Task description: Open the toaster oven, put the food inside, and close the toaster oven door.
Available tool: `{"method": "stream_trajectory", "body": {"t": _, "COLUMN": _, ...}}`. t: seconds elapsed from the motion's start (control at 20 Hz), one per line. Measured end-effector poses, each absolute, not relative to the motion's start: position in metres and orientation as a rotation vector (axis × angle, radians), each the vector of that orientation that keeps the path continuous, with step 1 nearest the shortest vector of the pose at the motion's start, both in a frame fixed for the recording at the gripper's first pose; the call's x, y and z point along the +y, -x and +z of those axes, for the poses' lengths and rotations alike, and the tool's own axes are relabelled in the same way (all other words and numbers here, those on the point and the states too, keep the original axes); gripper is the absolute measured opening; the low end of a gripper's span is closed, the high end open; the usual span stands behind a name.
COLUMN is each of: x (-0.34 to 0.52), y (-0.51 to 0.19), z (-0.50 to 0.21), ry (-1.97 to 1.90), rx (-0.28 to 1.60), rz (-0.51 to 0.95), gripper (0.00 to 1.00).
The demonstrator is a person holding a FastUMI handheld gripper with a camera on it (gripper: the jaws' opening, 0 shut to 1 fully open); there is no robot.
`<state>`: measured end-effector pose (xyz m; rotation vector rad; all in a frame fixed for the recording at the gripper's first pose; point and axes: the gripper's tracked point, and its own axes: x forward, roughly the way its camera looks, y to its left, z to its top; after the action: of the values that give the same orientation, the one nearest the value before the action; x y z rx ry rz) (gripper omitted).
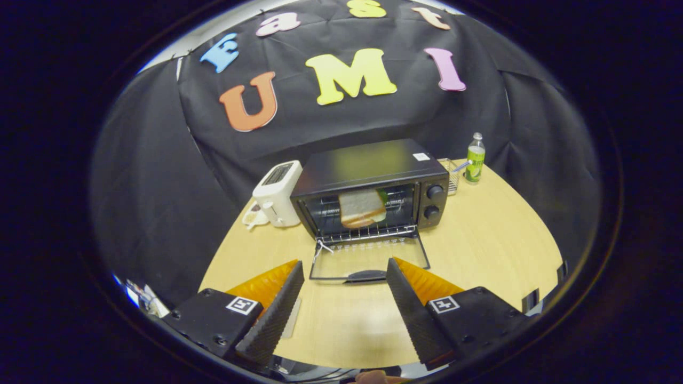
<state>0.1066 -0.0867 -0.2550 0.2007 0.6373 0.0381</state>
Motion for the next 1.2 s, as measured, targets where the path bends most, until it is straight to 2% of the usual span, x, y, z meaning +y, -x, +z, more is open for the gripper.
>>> {"method": "stream_trajectory", "body": {"t": 0.45, "x": -0.105, "y": -0.114, "z": -0.355, "ry": -0.153, "rx": 0.730, "rz": -0.037, "gripper": 1.00}}
{"method": "stream_trajectory", "body": {"t": 0.7, "x": -0.103, "y": -0.138, "z": -0.407, "ry": -0.095, "rx": 0.771, "rz": -0.030, "gripper": 1.00}}
{"method": "stream_trajectory", "body": {"t": 1.2, "x": -0.104, "y": -0.171, "z": -0.450, "ry": -0.094, "rx": 0.819, "rz": -0.071, "gripper": 1.00}}
